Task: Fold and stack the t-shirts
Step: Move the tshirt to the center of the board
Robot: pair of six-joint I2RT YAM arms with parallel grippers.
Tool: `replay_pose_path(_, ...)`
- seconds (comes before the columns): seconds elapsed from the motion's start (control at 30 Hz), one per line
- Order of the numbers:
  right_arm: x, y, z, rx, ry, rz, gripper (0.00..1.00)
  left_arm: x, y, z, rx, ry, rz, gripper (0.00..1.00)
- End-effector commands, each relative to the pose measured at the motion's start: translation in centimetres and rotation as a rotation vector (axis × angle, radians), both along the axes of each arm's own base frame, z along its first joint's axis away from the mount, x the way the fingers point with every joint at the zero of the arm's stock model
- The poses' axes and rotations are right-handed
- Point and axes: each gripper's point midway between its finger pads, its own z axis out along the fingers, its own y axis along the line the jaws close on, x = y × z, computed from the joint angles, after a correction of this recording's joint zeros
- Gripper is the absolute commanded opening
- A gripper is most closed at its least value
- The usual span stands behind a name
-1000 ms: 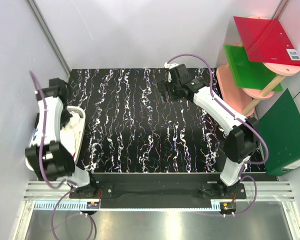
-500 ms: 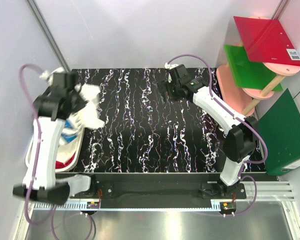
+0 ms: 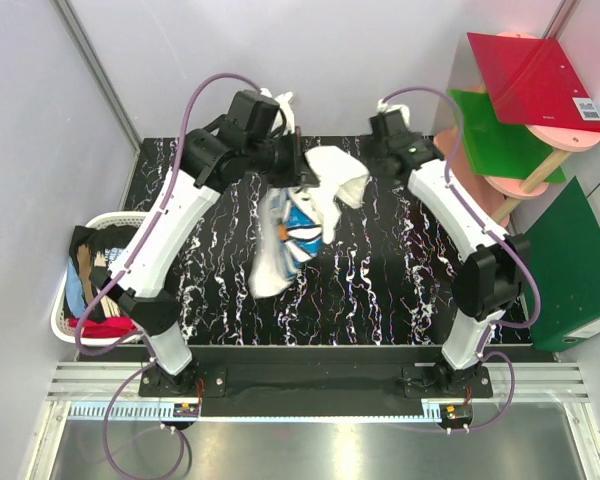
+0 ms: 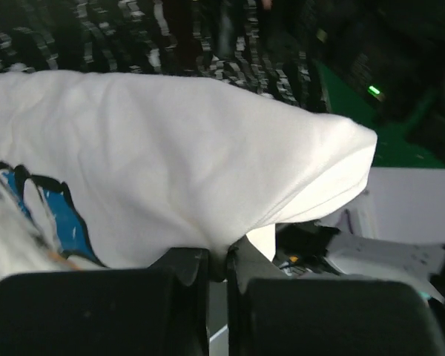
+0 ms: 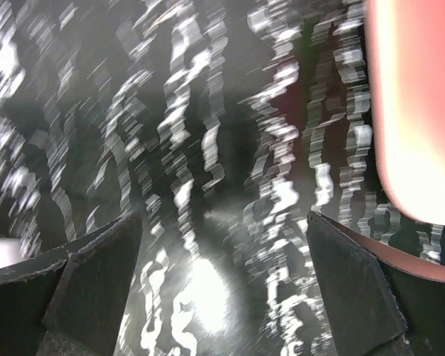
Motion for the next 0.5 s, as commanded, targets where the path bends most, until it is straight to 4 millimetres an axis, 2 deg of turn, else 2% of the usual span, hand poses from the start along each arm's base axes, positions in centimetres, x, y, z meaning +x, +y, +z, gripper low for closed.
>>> replay_pose_path(0.0, 1.4, -4.0, 6.7, -0.005, -0.17, -0.127, 1.0, -2.9, -3.0, 10.2, -0.276, -0.162, -0.173, 0.0)
replay_pose_path(0.13, 1.5, -4.5, 10.3, 0.0, -0.276, -0.121, 1.0, -3.9, -3.9, 12.7, -0.369, -0.187, -0.235, 0.0)
replay_pose_path(0.17, 1.2, -4.5, 12.0, 0.019, -0.323, -0.114, 1.0, -4.2, -4.1, 12.6, -0.377, -0.179, -0.253, 0.0)
replay_pose_path(0.2, 1.1, -4.5, 12.7, 0.027, -0.348, -0.106, 1.0, -4.1, -4.0, 12.5, -0.375, -0.177, -0.247, 0.0)
replay_pose_path(0.23, 1.1, -4.4, 14.6, 0.052, -0.408, -0.1, 1.0, -4.4, -3.5, 12.9, -0.379, -0.198, -0.239, 0.0)
replay_pose_path(0.27, 1.0, -4.5, 15.4, 0.057, -0.432, -0.102, 1.0, -3.4, -3.3, 10.6, -0.337, -0.151, -0.201, 0.0)
replay_pose_path(0.3, 1.0, -4.6, 16.2, 0.062, -0.457, -0.103, 1.0, -3.7, -2.6, 9.9, -0.33, -0.13, -0.179, 0.0)
replay_pose_path(0.33, 1.0, -4.7, 17.1, 0.061, -0.485, -0.105, 1.0, -3.3, -2.2, 8.4, -0.311, -0.101, -0.158, 0.0)
replay_pose_path(0.37, 1.1, -4.8, 17.4, 0.056, -0.494, -0.106, 1.0, -2.3, -1.5, 3.6, -0.245, 0.003, -0.112, 0.0)
replay_pose_path(0.4, 1.1, -4.9, 18.2, 0.054, -0.51, -0.109, 1.0, -2.8, -0.5, 2.7, -0.234, 0.024, -0.083, 0.0)
replay_pose_path(0.47, 1.3, -5.6, 18.8, 0.021, -0.525, -0.125, 1.0, -2.4, 1.0, -1.0, -0.168, 0.074, -0.029, 0.0)
